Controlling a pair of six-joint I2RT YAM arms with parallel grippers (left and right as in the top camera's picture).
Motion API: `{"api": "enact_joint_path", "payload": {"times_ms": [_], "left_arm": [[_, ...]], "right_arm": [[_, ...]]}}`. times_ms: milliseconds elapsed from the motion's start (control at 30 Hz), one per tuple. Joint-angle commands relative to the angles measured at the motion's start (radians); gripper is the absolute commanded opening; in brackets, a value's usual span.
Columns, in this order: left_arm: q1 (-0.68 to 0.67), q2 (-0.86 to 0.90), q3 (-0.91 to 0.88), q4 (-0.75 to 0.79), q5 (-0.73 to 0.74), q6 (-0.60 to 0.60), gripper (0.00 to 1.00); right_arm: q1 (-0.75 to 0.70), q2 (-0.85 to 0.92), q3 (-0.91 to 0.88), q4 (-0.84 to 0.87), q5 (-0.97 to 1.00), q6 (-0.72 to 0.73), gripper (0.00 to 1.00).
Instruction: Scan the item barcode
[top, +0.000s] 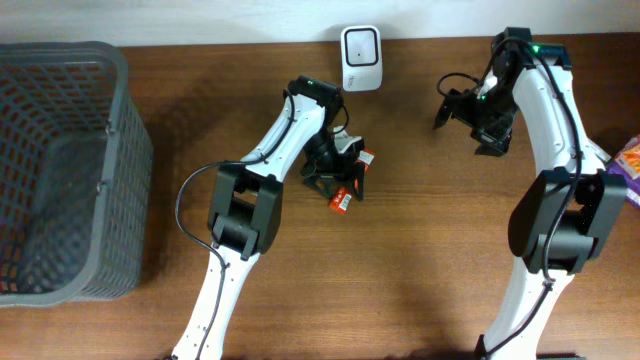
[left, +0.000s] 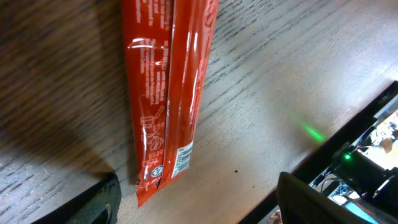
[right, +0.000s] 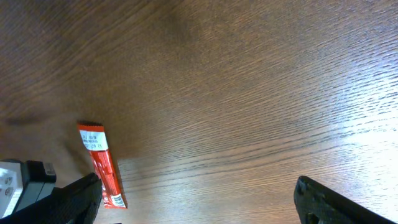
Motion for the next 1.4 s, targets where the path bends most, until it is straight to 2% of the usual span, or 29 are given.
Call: {"api": "enact_joint_path", "payload": {"times_ms": [0, 100, 167, 200, 233, 333, 500, 567, 700, 767, 867, 1000, 1033, 1100, 1167, 1233, 1300, 1367], "left_arm": [[-0.002, 0.100, -0.003, 0.014, -0.013, 0.015, 0.61], [-0.002, 0.129, -0.003, 0.047, -0.014, -0.045, 0.45], [-0.002, 0.138, -0.003, 0.073, -0.040, -0.077, 0.30], [-0.002, 0.138, -0.003, 0.079, -0.088, -0.125, 0.11], [-0.002, 0.138, -0.003, 0.080, -0.129, -0.156, 0.00], [0.001, 0.137, 0.008, 0.072, -0.143, -0.175, 0.00], [0.001, 0.137, 0.290, -0.112, -0.388, -0.253, 0.00], [-0.005, 0.105, 0.371, -0.110, -0.466, -0.252, 0.00], [-0.016, 0.015, 0.373, -0.111, -0.550, -0.256, 0.00], [-0.016, -0.029, 0.373, -0.111, -0.459, -0.255, 0.00], [0.005, -0.037, 0.362, -0.111, -0.195, -0.254, 0.00], [0.010, -0.037, 0.350, -0.111, 0.042, -0.250, 0.00], [0.014, -0.037, 0.350, -0.111, 0.092, -0.250, 0.00], [0.026, -0.037, 0.350, -0.111, 0.187, -0.250, 0.00], [0.053, -0.037, 0.350, -0.110, 0.362, -0.194, 0.00], [0.075, -0.037, 0.350, -0.110, 0.382, -0.194, 0.00], [0.093, -0.037, 0.350, -0.110, 0.457, -0.193, 0.00], [0.100, -0.037, 0.350, -0.110, 0.481, -0.191, 0.00]], "right_arm": [[-0.003, -0.014, 0.004, 0.000, -0.005, -0.011, 0.99], [-0.003, -0.014, 0.004, 0.000, -0.005, -0.011, 0.99], [-0.003, -0.014, 0.004, 0.000, -0.005, -0.011, 0.99], [-0.003, -0.014, 0.004, 0.000, -0.005, -0.011, 0.99], [-0.003, -0.014, 0.004, 0.000, -0.005, -0.011, 0.99], [-0.003, -0.014, 0.004, 0.000, -0.005, -0.011, 0.99], [-0.003, -0.014, 0.004, 0.000, -0.005, -0.011, 0.99], [-0.003, -0.014, 0.004, 0.000, -0.005, -0.011, 0.99], [-0.003, -0.014, 0.004, 0.000, -0.005, -0.011, 0.99], [-0.003, -0.014, 0.004, 0.000, -0.005, -0.011, 0.99], [-0.003, -0.014, 0.004, 0.024, -0.006, -0.011, 0.98], [-0.003, -0.014, 0.004, 0.002, -0.072, -0.011, 0.99], [-0.003, -0.013, 0.004, 0.014, -0.141, -0.021, 0.99], [-0.003, -0.009, 0.000, 0.050, -0.359, -0.128, 0.99], [-0.003, 0.016, -0.019, 0.070, -0.486, -0.145, 0.99], [-0.003, 0.043, -0.060, 0.097, -0.642, -0.163, 0.99], [-0.003, 0.054, -0.157, 0.203, -0.853, -0.193, 0.92], [-0.002, 0.054, -0.249, 0.276, -0.967, -0.193, 0.83]]}}
